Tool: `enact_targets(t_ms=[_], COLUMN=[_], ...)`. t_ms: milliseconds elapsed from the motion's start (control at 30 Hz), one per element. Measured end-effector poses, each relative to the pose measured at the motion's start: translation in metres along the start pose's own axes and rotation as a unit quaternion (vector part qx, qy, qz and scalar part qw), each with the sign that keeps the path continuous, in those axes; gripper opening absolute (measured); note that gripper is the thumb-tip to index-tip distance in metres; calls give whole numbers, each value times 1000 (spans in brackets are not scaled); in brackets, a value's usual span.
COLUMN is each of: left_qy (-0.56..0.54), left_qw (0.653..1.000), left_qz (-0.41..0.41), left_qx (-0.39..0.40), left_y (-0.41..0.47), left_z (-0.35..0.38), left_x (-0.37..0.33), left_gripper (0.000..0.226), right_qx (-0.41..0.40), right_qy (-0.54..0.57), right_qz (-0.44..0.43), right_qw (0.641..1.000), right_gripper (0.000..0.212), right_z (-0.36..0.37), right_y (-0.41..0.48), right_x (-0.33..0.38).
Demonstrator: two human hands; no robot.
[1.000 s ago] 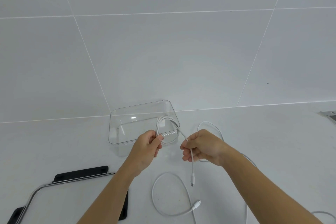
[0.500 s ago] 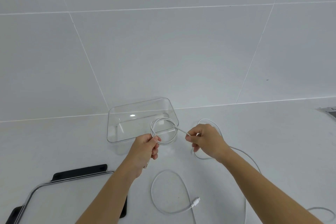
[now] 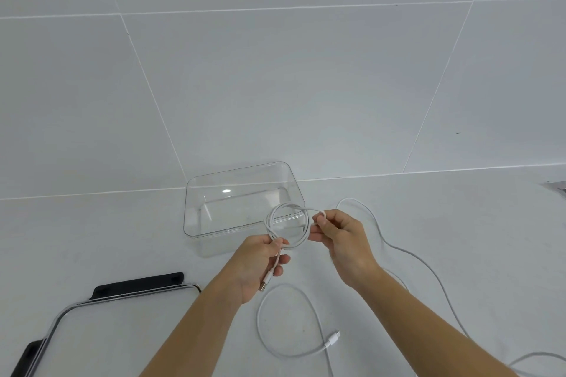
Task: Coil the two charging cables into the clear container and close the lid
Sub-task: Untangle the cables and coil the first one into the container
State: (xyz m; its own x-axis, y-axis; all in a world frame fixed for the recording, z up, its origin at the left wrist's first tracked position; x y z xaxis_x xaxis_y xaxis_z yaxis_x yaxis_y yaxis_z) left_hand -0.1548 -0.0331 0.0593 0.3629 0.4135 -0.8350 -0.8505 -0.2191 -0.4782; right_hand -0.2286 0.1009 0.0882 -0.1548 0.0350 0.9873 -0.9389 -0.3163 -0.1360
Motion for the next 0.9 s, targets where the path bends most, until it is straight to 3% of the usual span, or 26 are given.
enact_targets(t_ms=[167,300,400,567,700,900], left_qy=[-12,-28,-32,26,41,76], left_qw=[997,992,991,990,988,987], left_qz=[75,115,125,139,148,140], left_qx=[14,34,27,8,1,-8], left_y=[0,4,3,2,-4,-1], left_z=[1,3,1,-2,1,6], left_x=[-13,-18,-22,-22,-21,-16], left_gripper=[23,32,31,31,26,24], right_qx=[18,20,50,103,116,103], right_qy=[102,-39,-186,-254,-387,-346], right_qz=[67,-32,-110,-30,-11,26], right_qw=[992,999,975,961,915,932], right_gripper=[15,46,46,25,22,14], right_z=[2,3,18,30,34,28], right_y=[-1,-2,-8,-8,-4,-2], right_x=[-19,0,19,7,2,-10])
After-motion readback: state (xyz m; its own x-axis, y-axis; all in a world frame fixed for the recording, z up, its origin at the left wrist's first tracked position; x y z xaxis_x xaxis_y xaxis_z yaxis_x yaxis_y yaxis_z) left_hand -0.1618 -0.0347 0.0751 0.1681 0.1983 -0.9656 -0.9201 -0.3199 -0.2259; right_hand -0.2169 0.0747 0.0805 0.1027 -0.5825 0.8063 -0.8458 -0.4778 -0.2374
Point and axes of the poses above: each hand's wrist, its own y-axis towards the middle knuckle, its own z-axis out of the palm, x = y × z, the point moved 10 cm from there along y, towards the middle knuckle, and after that the axes turned 13 degrees about -y, right-handed, at the moved point
